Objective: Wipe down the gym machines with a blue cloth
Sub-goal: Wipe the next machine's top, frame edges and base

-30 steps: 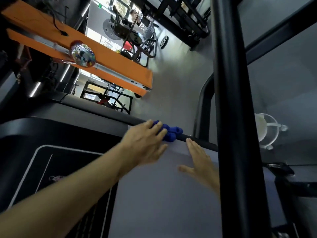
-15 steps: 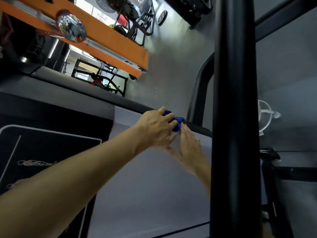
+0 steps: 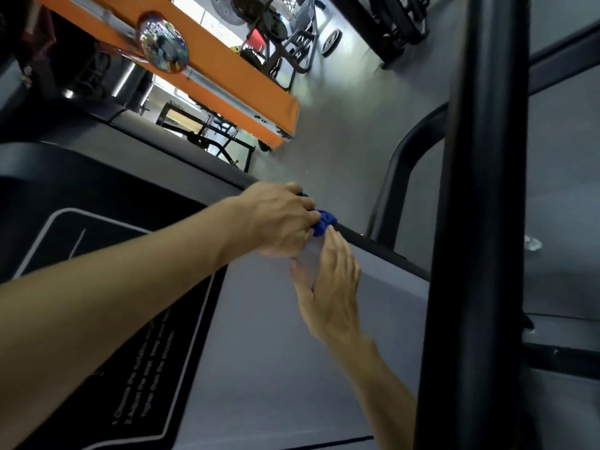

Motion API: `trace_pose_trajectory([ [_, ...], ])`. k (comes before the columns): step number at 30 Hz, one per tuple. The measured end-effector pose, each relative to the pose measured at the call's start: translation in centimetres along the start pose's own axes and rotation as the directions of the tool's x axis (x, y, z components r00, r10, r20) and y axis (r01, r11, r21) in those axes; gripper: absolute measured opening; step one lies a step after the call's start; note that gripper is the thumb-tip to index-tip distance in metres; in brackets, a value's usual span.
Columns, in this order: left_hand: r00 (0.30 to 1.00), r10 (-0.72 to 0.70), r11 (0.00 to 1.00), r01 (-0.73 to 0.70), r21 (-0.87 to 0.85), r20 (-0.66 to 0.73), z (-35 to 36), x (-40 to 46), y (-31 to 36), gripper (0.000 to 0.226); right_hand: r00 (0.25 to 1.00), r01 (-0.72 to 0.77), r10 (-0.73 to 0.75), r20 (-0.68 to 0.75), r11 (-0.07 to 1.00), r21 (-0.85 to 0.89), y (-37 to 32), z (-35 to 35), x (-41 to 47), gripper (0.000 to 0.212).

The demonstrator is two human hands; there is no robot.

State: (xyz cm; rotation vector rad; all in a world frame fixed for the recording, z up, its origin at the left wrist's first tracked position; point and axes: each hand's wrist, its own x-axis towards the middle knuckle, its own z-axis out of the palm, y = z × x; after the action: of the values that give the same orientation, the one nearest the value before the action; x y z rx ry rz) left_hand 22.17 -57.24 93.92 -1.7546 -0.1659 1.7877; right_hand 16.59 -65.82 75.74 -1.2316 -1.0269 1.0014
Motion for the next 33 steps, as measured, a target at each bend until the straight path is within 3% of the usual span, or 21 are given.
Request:
trace_pose_trajectory([
  [5, 0.999, -0.037, 0.933, 0.038, -0.359, 0.009, 0.3, 8.2, 3.6, 0.042, 0.964, -0.264, 0.264, -0.016, 0.964, -0.042, 3.7, -0.4, -0.9, 0.11],
  [9, 0.992, -0.122, 0.865, 0.098, -0.492, -0.017, 0.5, 7.6, 3.1, 0.039, 0.953, -0.294, 0.293, -0.078, 0.956, 0.011, 2.7, 0.0, -1.5, 0.109],
  [15, 0.981, -0.184, 0.877, 0.192, -0.44, 0.061, 1.4, -0.9, -2.5, 0.042, 0.982, -0.165, 0.17, -0.079, 0.984, 0.069, -1.1, 0.8, -2.5, 0.091],
  [19, 0.982, -0.174, 0.877, 0.191, -0.441, 0.081, 1.6, 2.7, -1.1, 0.036, 0.984, -0.16, 0.164, -0.066, 0.985, 0.066, -1.1, 0.6, -1.7, 0.091],
  [23, 0.993, -0.114, 0.869, 0.097, -0.486, -0.005, 1.1, 7.6, 1.9, 0.035, 0.961, -0.264, 0.269, -0.067, 0.962, 0.073, 0.7, 0.4, -1.4, 0.104],
  [25, 0.991, -0.125, 0.874, 0.091, -0.478, -0.04, 1.0, 7.3, 2.0, 0.039, 0.956, -0.28, 0.283, -0.076, 0.959, 0.043, 1.3, 0.4, -1.8, 0.096],
  [33, 0.95, -0.304, 0.88, 0.251, -0.404, -0.073, 1.4, -1.0, 0.6, 0.043, 0.979, -0.202, 0.2, 0.029, 0.974, 0.102, -5.2, 0.2, -5.8, 0.081],
])
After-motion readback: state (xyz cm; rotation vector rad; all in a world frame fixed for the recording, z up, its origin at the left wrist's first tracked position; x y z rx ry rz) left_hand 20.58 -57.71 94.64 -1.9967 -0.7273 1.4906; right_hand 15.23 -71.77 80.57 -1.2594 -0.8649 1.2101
